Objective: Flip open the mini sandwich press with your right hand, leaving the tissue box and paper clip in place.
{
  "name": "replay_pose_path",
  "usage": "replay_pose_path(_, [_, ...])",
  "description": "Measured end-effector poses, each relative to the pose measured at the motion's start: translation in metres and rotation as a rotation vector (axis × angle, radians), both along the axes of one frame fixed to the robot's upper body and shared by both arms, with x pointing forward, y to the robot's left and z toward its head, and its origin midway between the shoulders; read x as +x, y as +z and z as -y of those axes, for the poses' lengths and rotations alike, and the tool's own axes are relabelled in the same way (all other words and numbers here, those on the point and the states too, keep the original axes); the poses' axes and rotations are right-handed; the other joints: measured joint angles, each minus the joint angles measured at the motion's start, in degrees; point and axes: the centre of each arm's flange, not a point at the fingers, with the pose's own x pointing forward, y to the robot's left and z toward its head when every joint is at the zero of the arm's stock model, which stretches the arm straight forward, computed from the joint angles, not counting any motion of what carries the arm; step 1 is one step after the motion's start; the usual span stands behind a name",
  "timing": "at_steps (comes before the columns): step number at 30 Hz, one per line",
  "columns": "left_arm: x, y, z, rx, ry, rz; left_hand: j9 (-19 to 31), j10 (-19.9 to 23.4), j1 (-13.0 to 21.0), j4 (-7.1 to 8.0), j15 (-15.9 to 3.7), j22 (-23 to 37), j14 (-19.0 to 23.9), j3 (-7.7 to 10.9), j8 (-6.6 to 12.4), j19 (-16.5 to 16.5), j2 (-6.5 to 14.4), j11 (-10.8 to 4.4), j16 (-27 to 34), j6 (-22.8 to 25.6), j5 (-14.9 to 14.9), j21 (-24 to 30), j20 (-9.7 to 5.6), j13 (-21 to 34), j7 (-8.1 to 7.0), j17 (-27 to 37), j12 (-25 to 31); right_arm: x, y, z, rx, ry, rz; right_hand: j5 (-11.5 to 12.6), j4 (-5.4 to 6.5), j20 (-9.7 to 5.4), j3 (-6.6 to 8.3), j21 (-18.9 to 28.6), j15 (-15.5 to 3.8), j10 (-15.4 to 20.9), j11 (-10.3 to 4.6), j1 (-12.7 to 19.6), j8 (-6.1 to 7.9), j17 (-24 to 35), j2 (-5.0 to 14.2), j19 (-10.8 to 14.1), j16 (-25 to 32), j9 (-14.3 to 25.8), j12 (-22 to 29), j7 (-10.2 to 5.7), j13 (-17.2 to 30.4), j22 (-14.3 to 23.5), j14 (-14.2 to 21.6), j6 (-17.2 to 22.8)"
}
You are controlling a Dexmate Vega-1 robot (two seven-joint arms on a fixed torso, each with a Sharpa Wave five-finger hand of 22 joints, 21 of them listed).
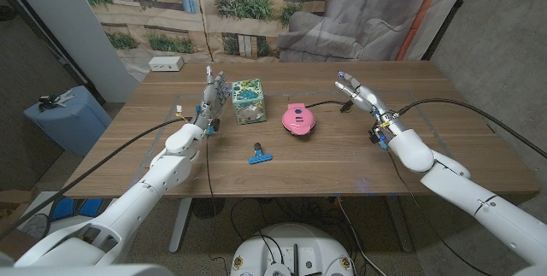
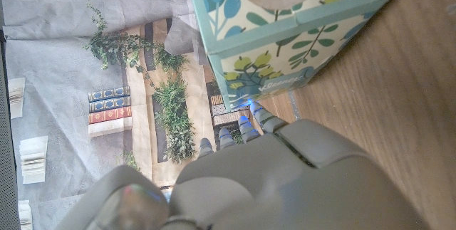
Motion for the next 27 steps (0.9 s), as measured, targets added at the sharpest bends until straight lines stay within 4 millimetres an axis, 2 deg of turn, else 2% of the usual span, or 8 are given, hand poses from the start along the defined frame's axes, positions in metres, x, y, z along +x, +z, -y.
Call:
replay_pose_path(3, [0.0,0.0,0.0,0.0,0.0,0.0,0.0,0.0,0.0,0.0,0.0,0.0,0.0,0.0,0.0,0.0,0.0,0.0,0.0,0.0,0.0,0.0,0.0,0.0,0.0,0.0,0.0,-0.004,-0.001,-0.003,-0.036,-0.013,0.027,0.0,-0.23,-0.07,0.24,0.0,-0.01,-0.5,-0.1,0.0,0.0,-0.2,-0.01,-0.1,0.0,0.0,0.0,-0.3,-0.2,0.0,-0.4,-0.3])
replay_pose_path(5, [0.0,0.0,0.0,0.0,0.0,0.0,0.0,0.0,0.0,0.0,0.0,0.0,0.0,0.0,0.0,0.0,0.0,0.0,0.0,0.0,0.0,0.0,0.0,0.0,0.0,0.0,0.0,-0.006,-0.002,-0.005,-0.056,-0.022,0.046,0.0,-0.34,0.11,0.13,0.0,-0.11,-0.7,0.1,0.7,0.0,-0.4,-0.68,-0.3,0.0,0.0,0.0,0.0,-0.4,0.0,-0.5,-0.6])
replay_pose_path(9, [0.0,0.0,0.0,0.0,0.0,0.0,0.0,0.0,0.0,0.0,0.0,0.0,0.0,0.0,0.0,0.0,0.0,0.0,0.0,0.0,0.0,0.0,0.0,0.0,0.0,0.0,0.0,-0.012,-0.004,-0.009,-0.097,-0.04,0.09,0.0,-0.96,0.11,0.45,0.0,-0.3,-0.9,-0.13,0.7,0.0,-0.7,-0.67,-0.3,0.0,0.0,0.0,-0.28,-0.8,0.0,-0.7,-1.0])
replay_pose_path(11, [0.0,0.0,0.0,0.0,0.0,0.0,0.0,0.0,0.0,0.0,0.0,0.0,0.0,0.0,0.0,0.0,0.0,0.0,0.0,0.0,0.0,0.0,0.0,0.0,0.0,0.0,0.0,-0.014,-0.005,-0.011,-0.116,-0.049,0.11,0.0,-1.03,0.1,0.4,0.0,-0.31,-1.2,-0.41,1.1,0.0,-0.9,-0.21,-0.7,0.0,0.0,0.0,-0.33,-0.8,0.0,-0.7,-1.3])
replay_pose_path(18, [0.0,0.0,0.0,0.0,0.0,-0.001,0.0,0.0,0.0,0.0,0.0,0.0,0.0,0.0,0.0,0.0,0.0,0.0,0.0,0.0,0.0,0.0,0.0,0.0,0.0,0.0,0.0,-0.021,-0.011,-0.016,-0.183,-0.085,0.154,0.0,-1.47,0.01,0.75,0.0,-0.5,-1.4,-0.62,1.1,0.0,-1.3,-0.24,-0.8,0.0,0.0,0.0,-0.38,-1.3,0.0,-0.9,-1.8])
replay_pose_path(20, [0.0,0.0,0.0,0.0,0.0,-0.001,0.0,0.0,0.0,0.0,0.0,0.0,0.0,0.0,0.0,0.0,0.0,0.0,0.0,0.0,0.0,0.0,0.0,0.0,0.0,0.0,0.0,-0.022,-0.013,-0.017,-0.198,-0.095,0.163,0.0,-1.83,0.01,0.71,0.0,-0.2,-1.4,-0.62,1.8,0.0,-1.4,-0.9,-0.8,0.0,0.0,0.0,-0.64,-1.3,0.0,-1.2,-2.1])
replay_pose_path(27, [0.0,-0.001,0.0,0.0,0.0,-0.001,0.0,0.0,0.0,0.0,0.0,0.0,0.0,0.0,0.0,0.0,0.0,0.0,0.0,0.0,0.0,0.0,0.0,0.0,0.0,0.0,0.0,-0.029,-0.019,-0.02,-0.255,-0.139,0.198,-0.2,-2.13,0.01,0.87,0.0,-0.51,-1.6,-0.84,2.1,0.0,-1.7,-0.6,-0.8,0.0,0.0,0.0,-0.84,-1.8,0.0,-1.5,-2.3])
